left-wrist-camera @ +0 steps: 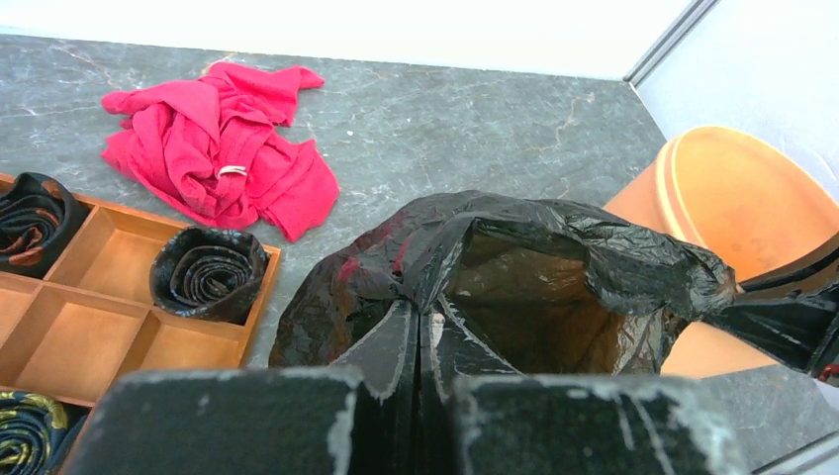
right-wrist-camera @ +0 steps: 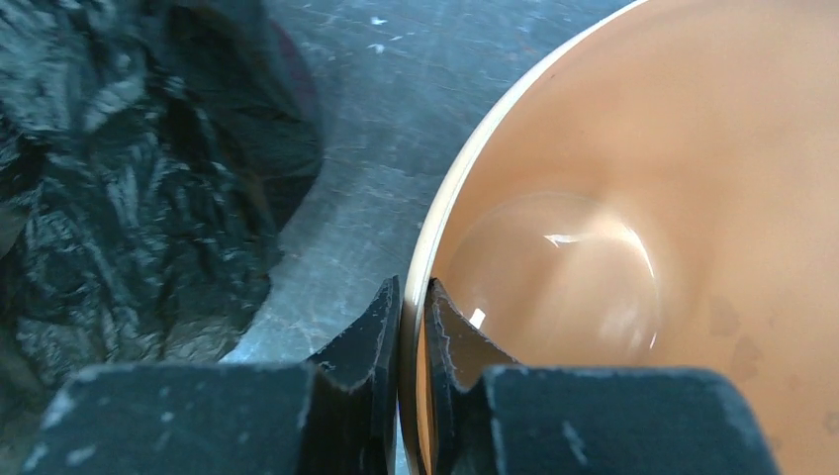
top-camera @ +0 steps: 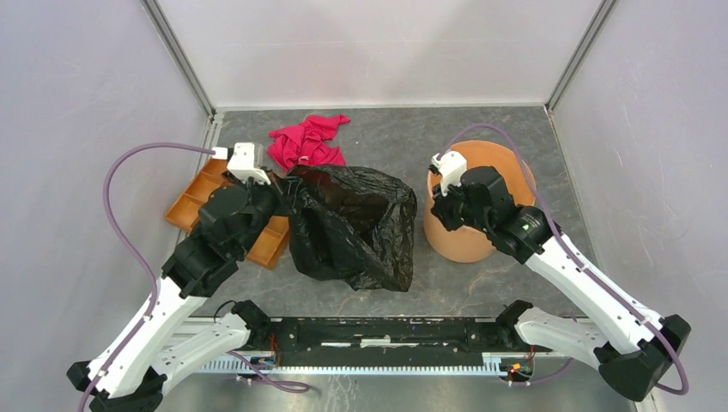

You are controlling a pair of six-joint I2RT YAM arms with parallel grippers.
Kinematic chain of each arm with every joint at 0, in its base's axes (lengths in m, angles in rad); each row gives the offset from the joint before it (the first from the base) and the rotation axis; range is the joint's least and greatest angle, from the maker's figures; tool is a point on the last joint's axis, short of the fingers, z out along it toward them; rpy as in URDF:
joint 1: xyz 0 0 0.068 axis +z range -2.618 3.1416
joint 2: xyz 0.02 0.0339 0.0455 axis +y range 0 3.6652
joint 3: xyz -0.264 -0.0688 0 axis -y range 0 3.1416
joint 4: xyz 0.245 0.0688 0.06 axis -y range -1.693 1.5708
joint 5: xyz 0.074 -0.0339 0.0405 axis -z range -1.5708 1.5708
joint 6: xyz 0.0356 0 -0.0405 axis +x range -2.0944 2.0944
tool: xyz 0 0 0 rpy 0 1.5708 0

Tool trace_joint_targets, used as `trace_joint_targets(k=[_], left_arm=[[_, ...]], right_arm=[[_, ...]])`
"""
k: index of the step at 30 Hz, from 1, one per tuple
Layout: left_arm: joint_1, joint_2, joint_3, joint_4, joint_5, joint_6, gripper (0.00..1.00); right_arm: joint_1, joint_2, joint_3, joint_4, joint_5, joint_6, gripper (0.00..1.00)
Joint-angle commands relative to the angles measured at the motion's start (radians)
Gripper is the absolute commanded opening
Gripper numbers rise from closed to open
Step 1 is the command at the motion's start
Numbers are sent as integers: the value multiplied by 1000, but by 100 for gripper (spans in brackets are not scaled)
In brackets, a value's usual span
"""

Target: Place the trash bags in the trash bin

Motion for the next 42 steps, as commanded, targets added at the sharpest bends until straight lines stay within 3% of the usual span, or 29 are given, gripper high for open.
trace_joint_targets(k=[1, 3, 8, 11, 15, 22, 25, 28, 31, 37, 42], left_arm=[[2, -27, 44, 27, -39, 65, 2], [3, -40, 45, 39, -12, 90, 2], [3, -60, 42, 70, 23, 117, 2], [2, -56, 54, 72, 63, 131, 2], [3, -51, 70, 70, 74, 148, 2], [2, -59, 102, 70, 102, 174, 2], [2, -58, 125, 66, 116, 177, 2], [2, -57, 152, 62, 88, 194, 2], [2, -51, 186, 58, 64, 210, 2], [3, -60, 227, 46, 63, 202, 2], [3, -67, 260, 48, 84, 161, 2]], right_arm=[[20, 38, 58, 57, -151, -37, 3], [34, 44, 57, 61, -170, -37, 4], [76, 40, 76, 71, -153, -35, 21], [78, 50, 148, 11, -106, -74, 30], [78, 56, 234, -68, -15, -129, 53], [120, 147, 419, -113, 12, -264, 69], [194, 187, 403, 27, -46, -314, 72], [203, 217, 328, 242, -146, -315, 83], [202, 246, 328, 352, -43, -244, 98], [158, 183, 167, 572, 39, -108, 98], [88, 208, 46, 847, -256, 83, 98]])
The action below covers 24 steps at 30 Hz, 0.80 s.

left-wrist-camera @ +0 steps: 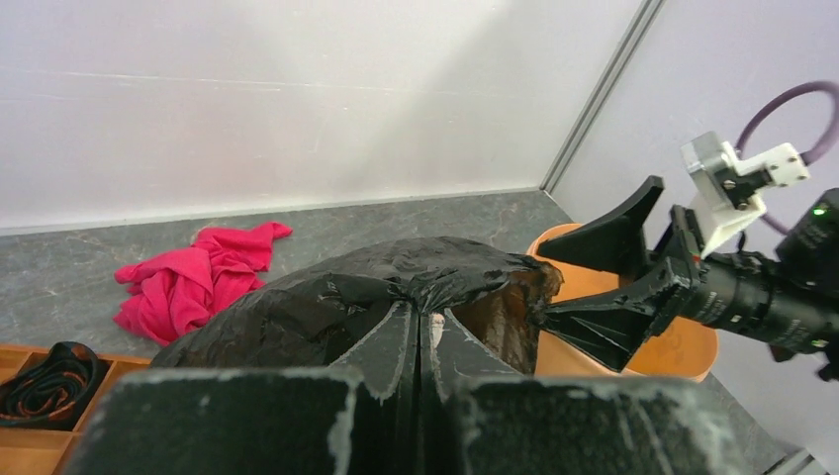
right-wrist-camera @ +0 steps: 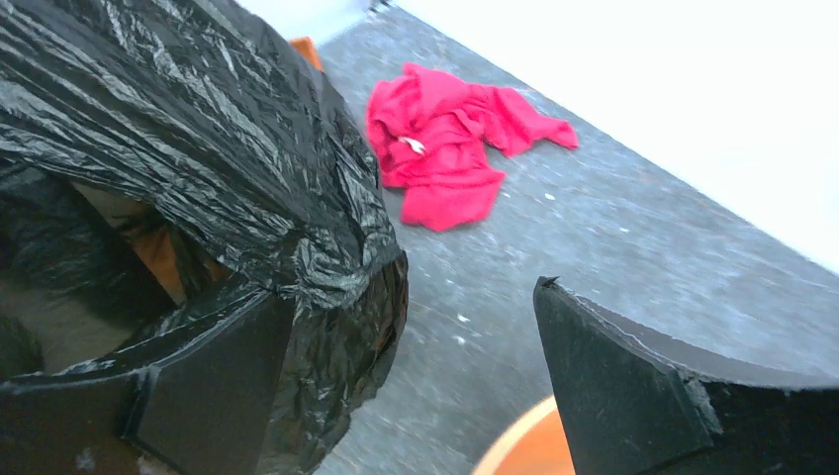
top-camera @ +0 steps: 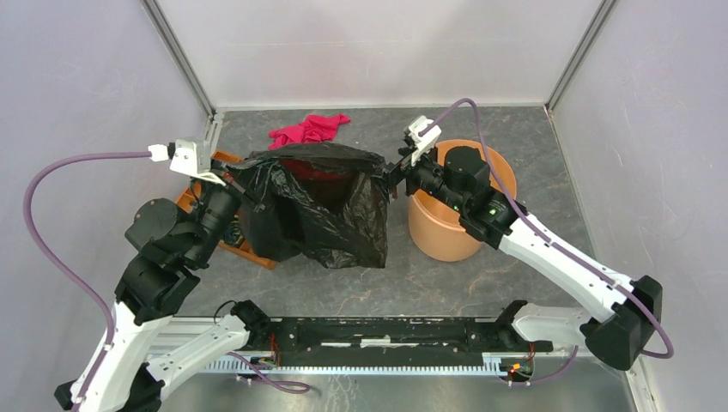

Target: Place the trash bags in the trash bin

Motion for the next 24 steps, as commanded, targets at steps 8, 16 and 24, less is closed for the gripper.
trace_joint_targets(k=[8, 16, 24], left_arm=[[1, -29, 57, 9, -32, -44, 2], [1, -26, 33, 8, -49, -72, 2], [1, -11, -9, 31, -175, -59, 2]], right_arm=[[-34, 163, -101, 707, -454, 488, 98], [-30, 201, 18, 412, -409, 356, 98], [-31, -16, 24, -134, -25, 59, 98]])
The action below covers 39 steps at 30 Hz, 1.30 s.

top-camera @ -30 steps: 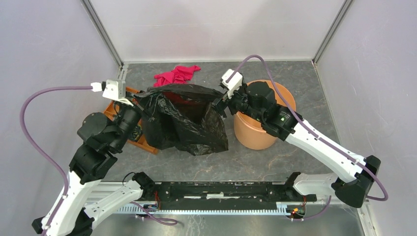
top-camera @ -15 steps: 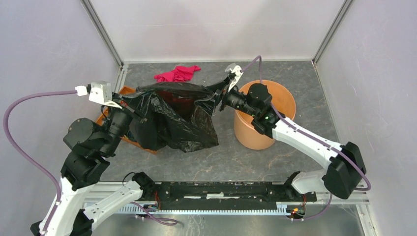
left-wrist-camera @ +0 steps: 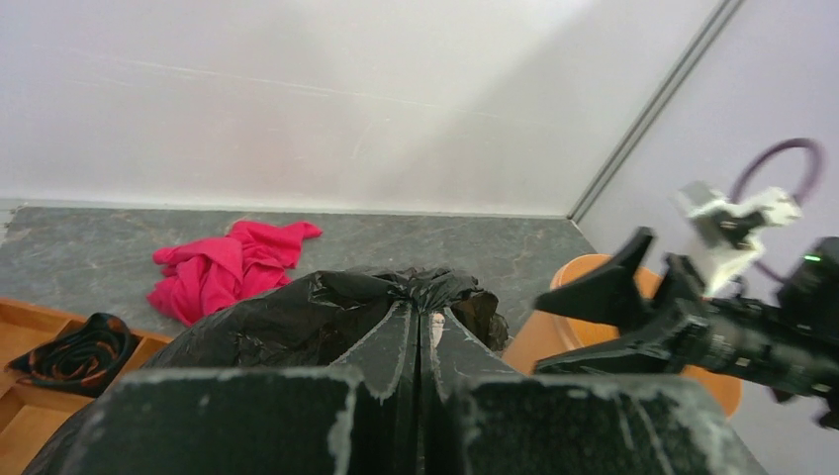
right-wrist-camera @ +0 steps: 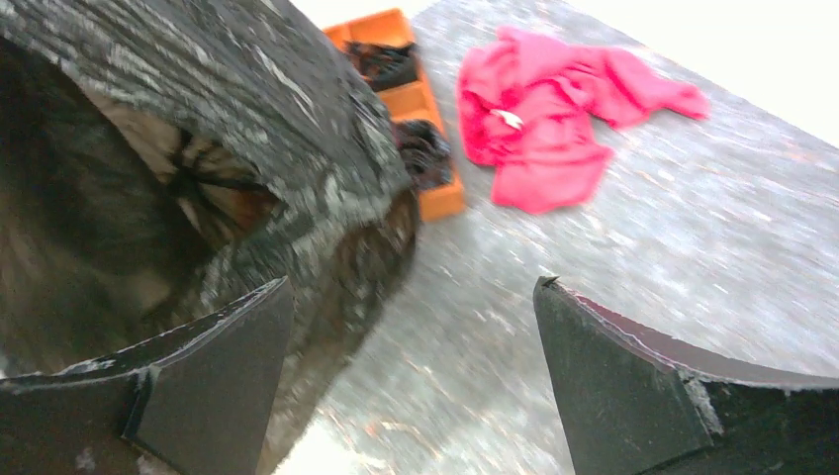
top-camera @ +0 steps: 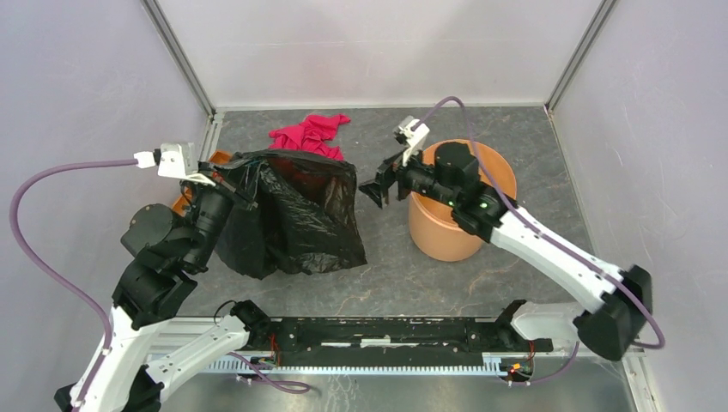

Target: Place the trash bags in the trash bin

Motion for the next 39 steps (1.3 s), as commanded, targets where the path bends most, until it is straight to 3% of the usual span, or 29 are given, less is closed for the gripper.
trace_joint_targets(k=[1, 4, 7, 11, 21, 27, 36, 37, 39], left_arm=[[3, 31, -5, 35, -69, -15, 2], [2, 60, -2, 40, -101, 3, 2], [3, 70, -14, 47, -121, 6, 2], [2, 70, -30, 57, -100, -5, 2], [2, 68, -13, 49, -40, -22, 2], [2, 71, 5, 43, -8, -26, 2], [2, 20, 7, 106, 152, 31, 2], [2, 17, 12, 106, 156, 34, 2], [2, 12, 18, 107, 166, 35, 2]], right_arm=[[1, -154, 31, -307, 316, -147, 98], [0, -208, 42, -451, 497, -120, 98], [1, -228, 33, -536, 470, -141, 94], [3, -202, 14, -563, 264, -191, 74], [135, -137, 27, -578, 259, -206, 28], [185, -134, 48, -574, 210, -187, 8], [187, -151, 32, -546, 167, -169, 1], [186, -153, 28, -541, 158, -170, 3], [185, -156, 36, -547, 187, -168, 22]])
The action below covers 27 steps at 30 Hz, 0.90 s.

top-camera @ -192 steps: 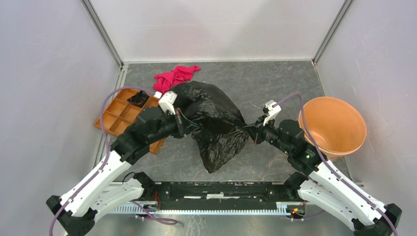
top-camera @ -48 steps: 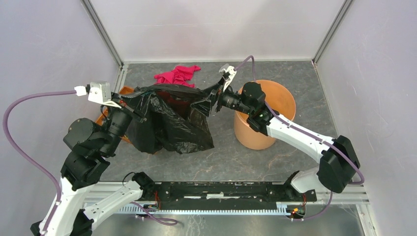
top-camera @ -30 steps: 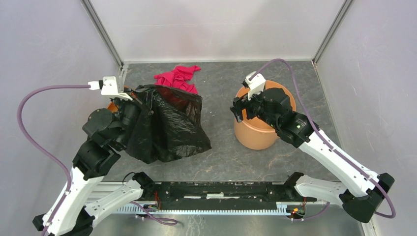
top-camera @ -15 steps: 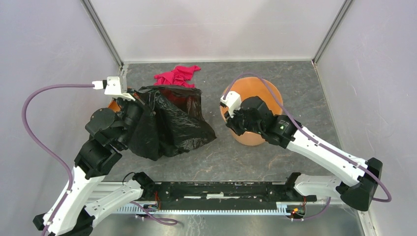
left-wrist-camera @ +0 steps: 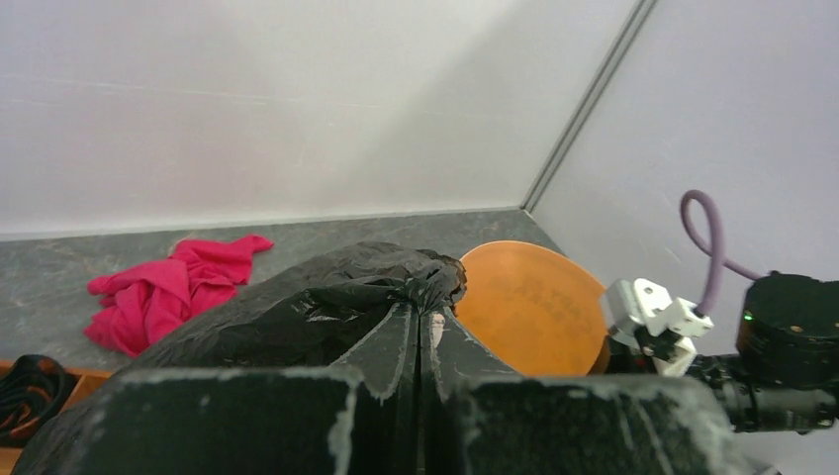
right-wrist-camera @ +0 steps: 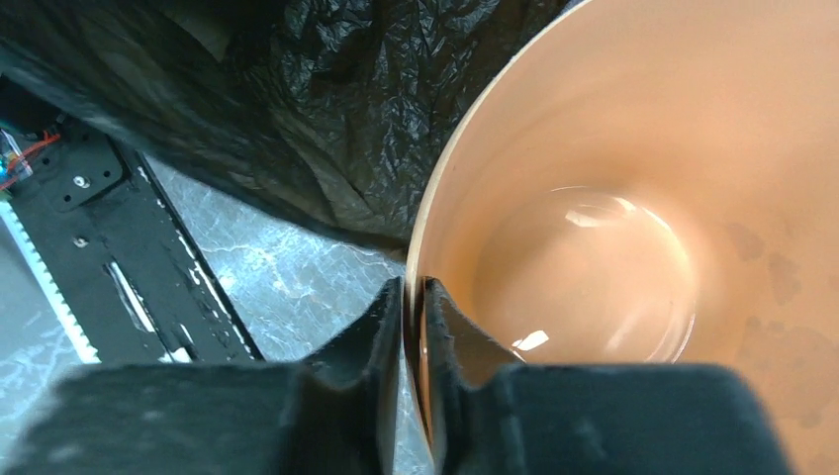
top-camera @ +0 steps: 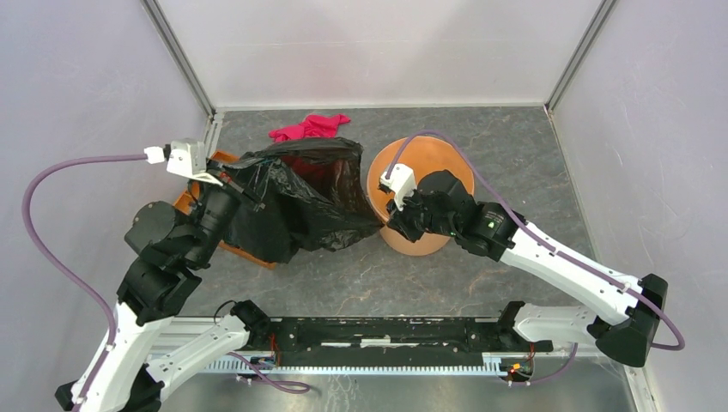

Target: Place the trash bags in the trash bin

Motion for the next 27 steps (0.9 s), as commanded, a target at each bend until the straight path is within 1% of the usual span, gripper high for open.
trace_joint_targets(k=[1, 3, 4, 7, 9, 11, 12, 14, 19, 20, 23, 24, 26, 27], left_arm=[[2, -12, 43, 56, 63, 36, 2], [3, -15, 52, 55, 77, 37, 2], [2, -15, 56, 55, 84, 38, 2], [2, -12, 82, 47, 111, 39, 2], [2, -8, 106, 35, 115, 39, 2], [2, -9, 123, 31, 117, 33, 2], [3, -10, 131, 31, 119, 26, 2], [2, -13, 146, 31, 121, 12, 2], [2, -20, 167, 31, 121, -16, 2], [2, -22, 167, 32, 119, -21, 2], [2, -27, 152, 59, 118, -32, 2], [2, -24, 155, 63, 119, -34, 2], [2, -17, 163, 72, 121, -36, 2], [2, -13, 168, 76, 125, -35, 2]], right_arm=[[3, -21, 44, 13, 11, 15, 30], [2, -9, 112, -24, 90, 11, 52], [2, 3, 152, -45, 129, 5, 60], [1, 24, 250, -52, 184, -21, 75], [-4, 15, 254, 21, 200, -58, 84], [-31, -7, 202, 172, 134, -58, 95], [-52, -12, 171, 262, 78, -47, 98], [-90, 5, 150, 386, -6, 1, 98], [-136, 86, 174, 594, -116, 91, 98], [-136, 94, 152, 651, -135, 108, 98], [-136, 124, 44, 903, -253, 191, 98], [-136, 144, 37, 945, -270, 214, 95], [-138, 180, 72, 950, -264, 242, 80], [-138, 194, 96, 938, -254, 246, 67]])
